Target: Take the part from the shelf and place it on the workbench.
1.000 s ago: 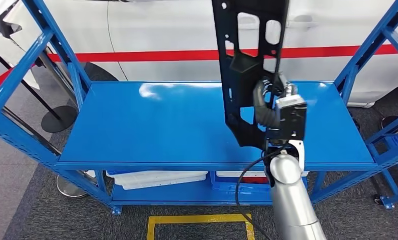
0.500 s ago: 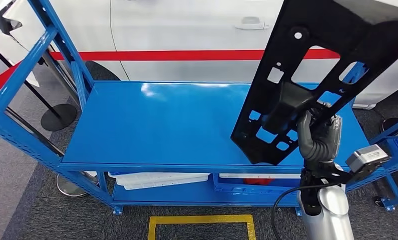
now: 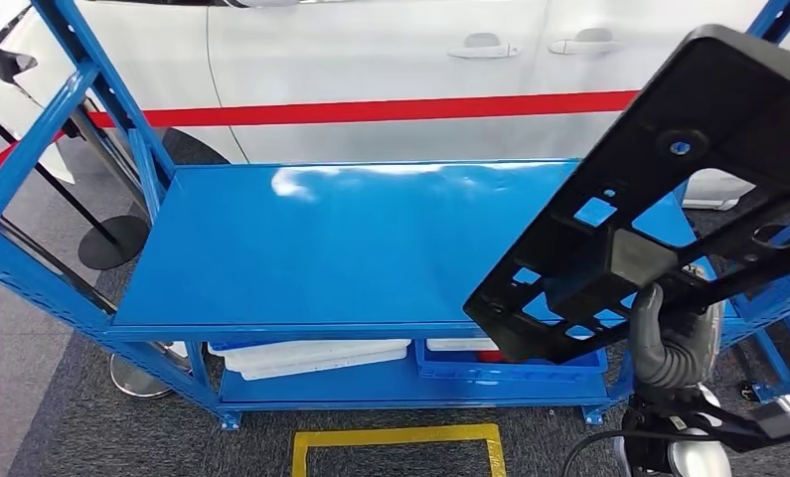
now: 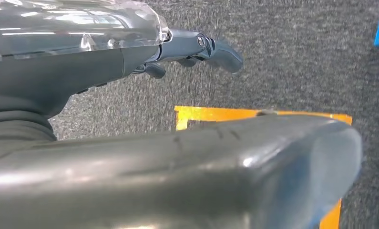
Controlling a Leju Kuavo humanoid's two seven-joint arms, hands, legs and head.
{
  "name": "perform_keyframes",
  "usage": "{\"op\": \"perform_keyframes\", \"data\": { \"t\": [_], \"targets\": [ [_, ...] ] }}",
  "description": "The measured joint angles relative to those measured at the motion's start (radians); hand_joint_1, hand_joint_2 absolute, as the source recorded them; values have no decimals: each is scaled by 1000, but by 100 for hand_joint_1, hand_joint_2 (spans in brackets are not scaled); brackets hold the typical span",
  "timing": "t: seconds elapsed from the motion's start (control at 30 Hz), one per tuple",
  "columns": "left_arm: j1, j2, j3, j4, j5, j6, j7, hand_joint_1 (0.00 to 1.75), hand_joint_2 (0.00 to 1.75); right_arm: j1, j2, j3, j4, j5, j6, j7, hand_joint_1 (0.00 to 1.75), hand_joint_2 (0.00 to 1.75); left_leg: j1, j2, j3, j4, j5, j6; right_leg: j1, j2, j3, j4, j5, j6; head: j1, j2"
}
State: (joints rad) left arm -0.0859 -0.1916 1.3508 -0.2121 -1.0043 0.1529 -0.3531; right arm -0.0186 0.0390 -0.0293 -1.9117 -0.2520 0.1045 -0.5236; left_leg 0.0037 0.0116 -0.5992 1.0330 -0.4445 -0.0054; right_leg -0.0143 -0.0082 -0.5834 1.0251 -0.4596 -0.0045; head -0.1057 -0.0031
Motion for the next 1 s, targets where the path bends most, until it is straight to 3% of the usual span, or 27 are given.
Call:
{"op": "perform_keyframes", "data": {
  "t": [0.07,0.13,0.17,0.2,0.23,0.27,0.33,0.4,0.47,0.53,0.63,0.67,0.7,0.73,0.8,0.83,0.9,0.97,1.0],
  "targets": [
    [0,0,0,0,0,0,1,0,0,10,6,-3,-14,-9,12,-6,175,175,3,-1,-24,66,-60,-9,-2,9,-7,-4,11,-15,0,0],
    [0,1,0,0,0,-1,2,0,0,20,10,-4,-23,-16,22,-11,175,175,4,-2,-66,192,-141,-12,1,22,-20,-3,21,-22,0,0],
    [0,1,0,0,1,-1,4,0,0,28,12,-6,-27,-19,30,-15,175,175,4,-3,-79,242,-165,-13,3,29,-27,-2,26,-22,0,0],
    [0,1,1,0,3,-2,6,0,0,37,16,-7,-31,-22,38,-19,175,175,4,-3,-75,259,-170,-11,5,37,-34,-1,31,-21,0,0],
    [0,1,1,0,6,-2,8,0,0,46,19,-8,-36,-25,49,-25,175,175,4,-5,-53,237,-158,-8,6,46,-41,0,36,-20,0,0],
    [-1,2,2,0,9,-1,9,0,0,57,22,-8,-42,-27,59,-31,175,175,3,-13,-12,179,-133,-2,8,57,-47,0,42,-19,0,0],
    [-2,5,6,0,15,1,12,0,0,75,29,-8,-54,-30,74,-41,175,175,1,-50,73,38,-92,14,10,76,-56,1,54,-14,0,0],
    [-3,8,11,0,19,3,15,0,0,90,33,-8,-61,-30,82,-49,175,175,-5,-70,106,-26,-79,21,7,91,-63,1,65,-3,0,0],
    [-4,8,16,0,24,10,26,0,0,111,35,-8,-65,-25,91,-60,175,175,-5,-51,105,-33,-66,25,4,105,-66,-1,76,12,0,0],
    [-6,5,21,0,30,25,46,0,0,144,36,-8,-72,-13,102,-74,175,175,0,-29,104,-46,-47,37,5,86,-78,18,53,21,1,0],
    [-3,1,30,0,37,56,78,0,0,198,43,-7,-77,14,110,-94,175,175,0,8,87,-52,-27,46,0,28,-131,171,-70,33,2,0],
    [-2,0,33,0,39,67,85,0,0,219,48,-6,-77,22,111,-99,175,175,-1,21,79,-50,-24,45,-5,21,-144,228,-97,39,2,0],
    [-2,-1,37,0,41,74,89,0,0,240,52,-3,-78,29,111,-104,175,175,0,35,71,-46,-21,43,-9,16,-144,258,-105,46,2,0],
    [-2,-2,41,0,42,80,91,0,0,258,56,0,-78,35,111,-108,175,175,0,50,63,-41,-19,41,-14,11,-125,252,-95,51,2,0],
    [-4,-2,45,0,45,84,93,0,0,280,62,7,-79,41,111,-114,175,175,2,76,50,-28,-19,34,-21,-20,-36,137,-58,60,2,0],
    [-5,-2,46,0,46,85,93,0,0,286,64,10,-80,42,111,-116,175,175,2,87,44,-22,-19,28,-20,-41,7,76,-45,58,2,0],
    [-7,-2,48,0,48,87,94,0,0,294,69,17,-82,43,111,-118,175,175,0,106,42,-12,-21,15,-13,-70,45,12,-37,42,1,0],
    [-11,-2,50,0,48,89,94,0,0,301,73,19,-85,44,111,-119,175,175,-1,126,45,-11,-18,0,-8,-54,34,10,-30,19,1,0],
    [-12,-2,50,0,48,89,95,0,0,303,74,20,-86,44,111,-120,175,175,1,120,43,-7,-22,-8,-9,-43,30,4,-27,11,1,0]
  ]
}}
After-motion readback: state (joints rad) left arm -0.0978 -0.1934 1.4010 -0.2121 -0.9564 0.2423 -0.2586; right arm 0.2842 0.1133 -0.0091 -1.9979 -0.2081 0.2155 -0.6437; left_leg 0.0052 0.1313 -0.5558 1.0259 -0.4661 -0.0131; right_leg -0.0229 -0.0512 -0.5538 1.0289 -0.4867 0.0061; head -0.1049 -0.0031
